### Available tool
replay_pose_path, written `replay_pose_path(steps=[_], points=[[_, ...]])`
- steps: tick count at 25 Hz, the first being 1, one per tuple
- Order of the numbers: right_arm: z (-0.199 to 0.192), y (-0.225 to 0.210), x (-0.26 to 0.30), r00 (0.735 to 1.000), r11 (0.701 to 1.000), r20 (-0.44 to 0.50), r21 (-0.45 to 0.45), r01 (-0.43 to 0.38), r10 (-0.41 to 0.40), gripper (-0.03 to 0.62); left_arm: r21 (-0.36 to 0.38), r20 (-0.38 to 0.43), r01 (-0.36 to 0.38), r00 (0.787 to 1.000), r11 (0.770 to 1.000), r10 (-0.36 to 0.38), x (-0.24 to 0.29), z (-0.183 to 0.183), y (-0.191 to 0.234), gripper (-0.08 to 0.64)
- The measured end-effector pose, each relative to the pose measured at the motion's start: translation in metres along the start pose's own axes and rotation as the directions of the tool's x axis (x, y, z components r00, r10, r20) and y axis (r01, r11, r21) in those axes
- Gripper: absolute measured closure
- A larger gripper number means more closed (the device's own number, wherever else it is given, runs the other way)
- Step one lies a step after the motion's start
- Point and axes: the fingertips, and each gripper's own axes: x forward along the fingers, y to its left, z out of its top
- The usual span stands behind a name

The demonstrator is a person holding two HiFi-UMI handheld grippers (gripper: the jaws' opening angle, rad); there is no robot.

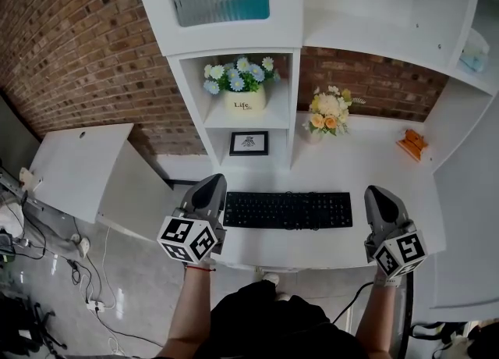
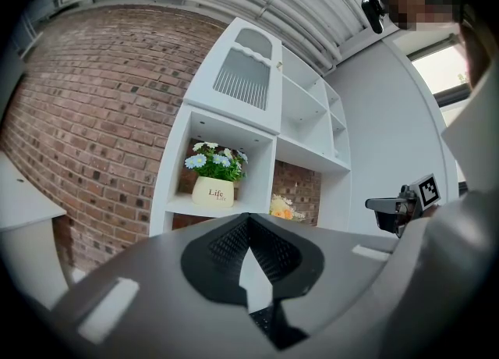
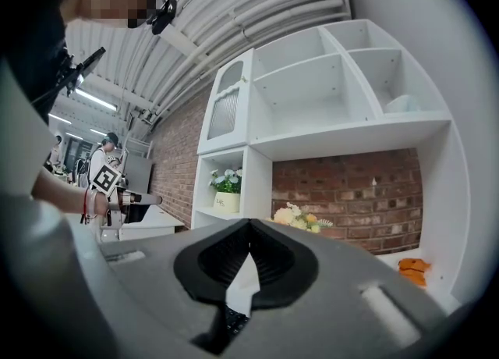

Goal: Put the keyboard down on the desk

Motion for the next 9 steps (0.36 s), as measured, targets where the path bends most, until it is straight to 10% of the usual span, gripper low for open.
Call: replay_pose_path(steps=[9], points=[[-0.0061, -0.0041, -0.0023, 1.000, 1.000, 0.009, 0.014, 0.007, -0.007, 0.595, -0.005, -0.017, -0.005, 1.000, 1.000, 0.005, 0.0007, -0.0051, 0.0004, 0.560]])
